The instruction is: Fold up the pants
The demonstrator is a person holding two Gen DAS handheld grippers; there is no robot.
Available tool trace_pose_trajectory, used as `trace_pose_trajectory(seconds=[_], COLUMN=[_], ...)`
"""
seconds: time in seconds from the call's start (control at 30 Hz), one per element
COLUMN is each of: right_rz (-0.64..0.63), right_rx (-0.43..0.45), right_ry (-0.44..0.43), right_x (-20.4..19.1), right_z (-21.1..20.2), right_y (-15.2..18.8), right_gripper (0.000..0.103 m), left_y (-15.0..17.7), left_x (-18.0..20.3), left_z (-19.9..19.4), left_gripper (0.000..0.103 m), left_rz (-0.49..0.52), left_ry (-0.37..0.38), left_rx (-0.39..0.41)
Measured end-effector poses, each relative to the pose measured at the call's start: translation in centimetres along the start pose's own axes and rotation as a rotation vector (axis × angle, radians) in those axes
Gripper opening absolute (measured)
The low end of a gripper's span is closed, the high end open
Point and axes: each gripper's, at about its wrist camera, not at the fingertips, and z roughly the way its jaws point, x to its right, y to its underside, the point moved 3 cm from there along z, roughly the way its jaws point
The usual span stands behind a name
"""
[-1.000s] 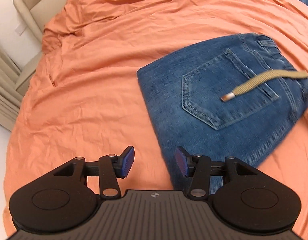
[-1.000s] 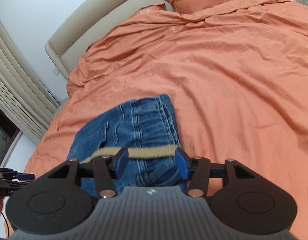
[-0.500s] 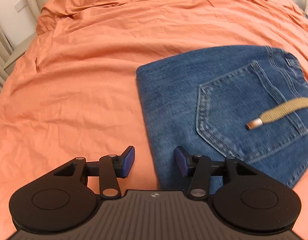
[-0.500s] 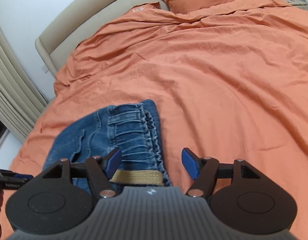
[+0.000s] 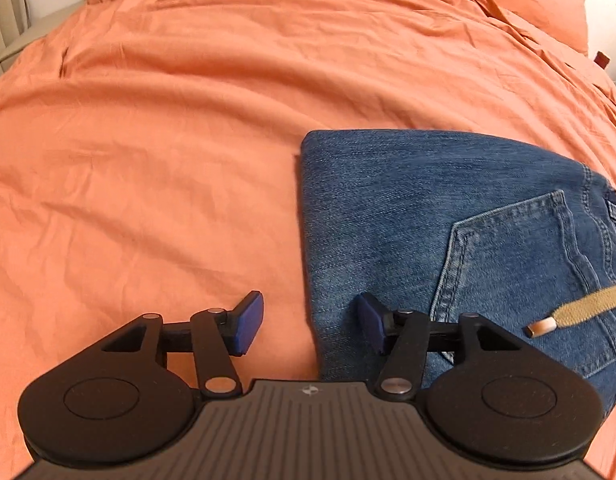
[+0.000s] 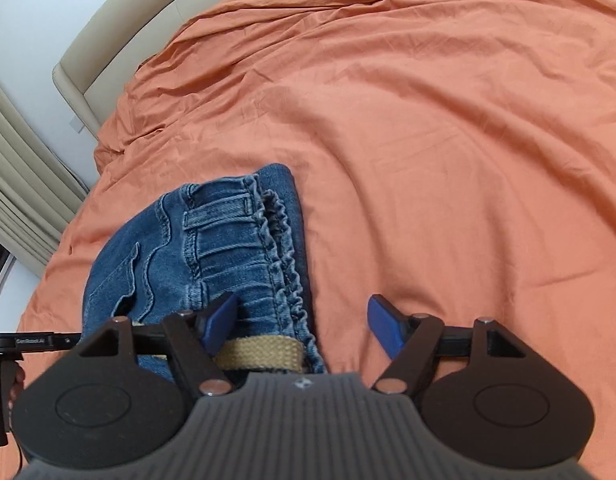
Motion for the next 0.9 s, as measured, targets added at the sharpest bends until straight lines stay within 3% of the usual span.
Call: trace_pose_trajectory(seconds=[0.07, 0.13, 0.2, 0.3, 0.43, 0.6, 0.73, 0.9], right_rz=[0.024, 0.071, 0.102, 0.113, 0.233, 0.240, 0.246, 0.295], right_rx=[-0.002, -0.002, -0.003, -0.042, -0.071, -0.080, -0.078, -0.088], right_ry=[-0.021, -0.086, -0.142, -0.137, -0.209, -0.249, -0.294, -0.360], right_x=[0.2, 0.4, 0.3, 0.8, 2.5, 2.5, 2.6, 3.1], right_z=[-0.2, -0.8, -1.1, -0.2, 0.8, 1.8, 2.3, 2.8], right_y=[-0.3, -0.7, -1.1, -0.9, -0.7, -0.9, -0.9, -0.9], right_gripper=[0.065, 0.049, 0.049, 0.053, 0.055, 0.055, 0.053, 0.037], left_y=[-0.1, 0.2, 0.7, 1.9, 3.1, 3.1, 2.7, 2.7], left_x=[-0.4, -1.2, -2.3, -4.2, -5.7, -5.9, -5.3, -4.9], left_z=[-0.4, -1.3, -1.7, -1.7, -0.6, 1.0, 2.2, 2.2], left_gripper=[0.065, 0.064, 0.065, 0.070, 0.074, 0.073, 0.073, 0.055], left_rz=[-0.017, -0.057, -0.124, -0.257, -0.421, -0.529, -0.549, -0.543], left_ry=[0.023, 0.077, 0.152, 0.256, 0.371, 0.533, 0.584, 0.556], left_rx=[0.009, 0.027, 0.023, 0.025, 0.034, 0.011, -0.016, -0.020])
